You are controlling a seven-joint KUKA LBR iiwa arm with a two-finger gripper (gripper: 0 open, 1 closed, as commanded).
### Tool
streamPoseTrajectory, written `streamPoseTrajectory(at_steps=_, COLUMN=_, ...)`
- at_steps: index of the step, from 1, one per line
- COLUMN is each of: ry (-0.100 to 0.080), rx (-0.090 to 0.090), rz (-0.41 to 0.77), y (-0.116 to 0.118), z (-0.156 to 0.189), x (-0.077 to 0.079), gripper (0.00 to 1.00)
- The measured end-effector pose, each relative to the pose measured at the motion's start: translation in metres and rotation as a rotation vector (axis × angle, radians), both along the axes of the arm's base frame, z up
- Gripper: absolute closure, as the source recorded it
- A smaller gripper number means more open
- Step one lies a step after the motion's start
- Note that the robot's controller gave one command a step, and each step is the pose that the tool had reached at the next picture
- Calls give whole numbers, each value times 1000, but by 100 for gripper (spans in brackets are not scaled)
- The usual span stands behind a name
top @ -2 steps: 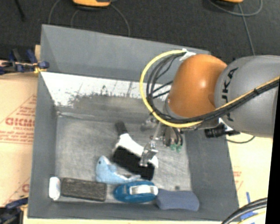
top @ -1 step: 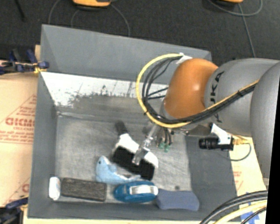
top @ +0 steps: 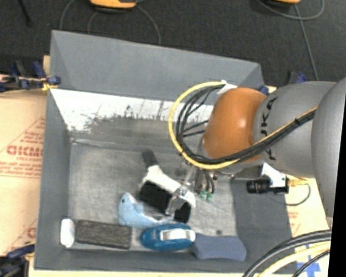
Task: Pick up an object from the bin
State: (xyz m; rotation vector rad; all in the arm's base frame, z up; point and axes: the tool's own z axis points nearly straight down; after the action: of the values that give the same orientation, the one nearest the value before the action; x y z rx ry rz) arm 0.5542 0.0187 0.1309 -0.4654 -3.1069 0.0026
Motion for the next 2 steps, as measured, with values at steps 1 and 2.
streamPoseTrajectory(at_steps=1, ry=-4, rx=3, rz=-240, y=7, z=-42, x=8, gripper=0)
streamPoseTrajectory(at_steps=2, ry=-18, rx=-2, rz=-144, y=7, z=-56, x=6, gripper=100)
